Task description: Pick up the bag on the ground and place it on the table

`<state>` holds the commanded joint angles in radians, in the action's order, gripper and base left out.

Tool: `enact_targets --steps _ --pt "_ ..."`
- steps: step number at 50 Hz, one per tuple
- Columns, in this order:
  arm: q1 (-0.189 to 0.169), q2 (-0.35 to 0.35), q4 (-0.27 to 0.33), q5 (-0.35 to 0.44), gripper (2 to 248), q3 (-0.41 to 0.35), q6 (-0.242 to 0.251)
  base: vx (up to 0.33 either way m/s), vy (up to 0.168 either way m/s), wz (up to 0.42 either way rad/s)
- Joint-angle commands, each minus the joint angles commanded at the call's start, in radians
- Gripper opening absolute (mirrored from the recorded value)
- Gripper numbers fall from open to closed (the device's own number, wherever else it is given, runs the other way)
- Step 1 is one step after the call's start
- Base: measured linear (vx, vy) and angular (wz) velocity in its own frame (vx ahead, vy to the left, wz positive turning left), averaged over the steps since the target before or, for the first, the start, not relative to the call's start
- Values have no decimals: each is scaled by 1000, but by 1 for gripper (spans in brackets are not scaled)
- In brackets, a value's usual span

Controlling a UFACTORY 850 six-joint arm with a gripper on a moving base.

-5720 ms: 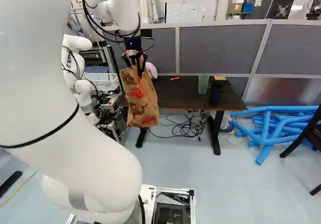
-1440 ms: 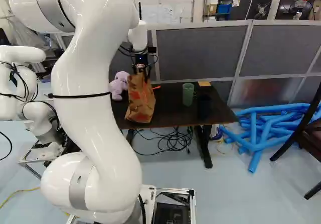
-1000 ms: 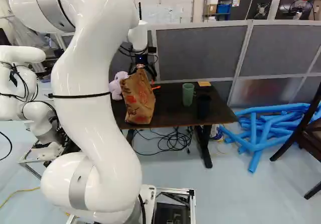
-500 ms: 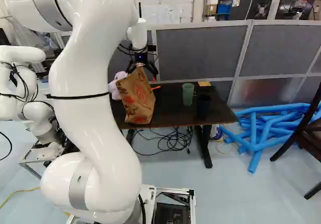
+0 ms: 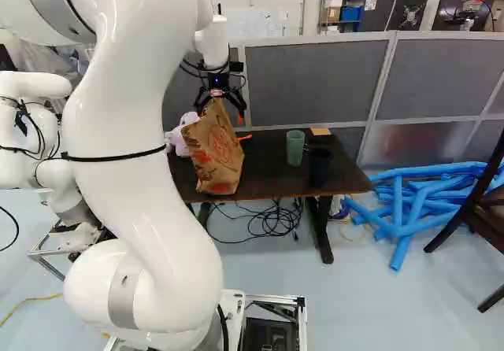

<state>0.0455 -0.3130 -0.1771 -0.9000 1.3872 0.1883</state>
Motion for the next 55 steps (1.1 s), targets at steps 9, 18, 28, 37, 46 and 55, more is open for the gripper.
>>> enact_targets --steps 9,18,28,37,46,55 --pt "0 24 0 -42 247 0 0 0 0 0" --pt "0 47 0 -77 247 0 0 0 0 0" --pt "0 73 0 -93 247 1 0 0 0 0" --pt "0 95 0 -112 247 3 0 0 0 0" --pt "0 117 0 -138 247 6 0 0 0 0" --pt "0 128 0 -144 247 8 0 0 0 0"
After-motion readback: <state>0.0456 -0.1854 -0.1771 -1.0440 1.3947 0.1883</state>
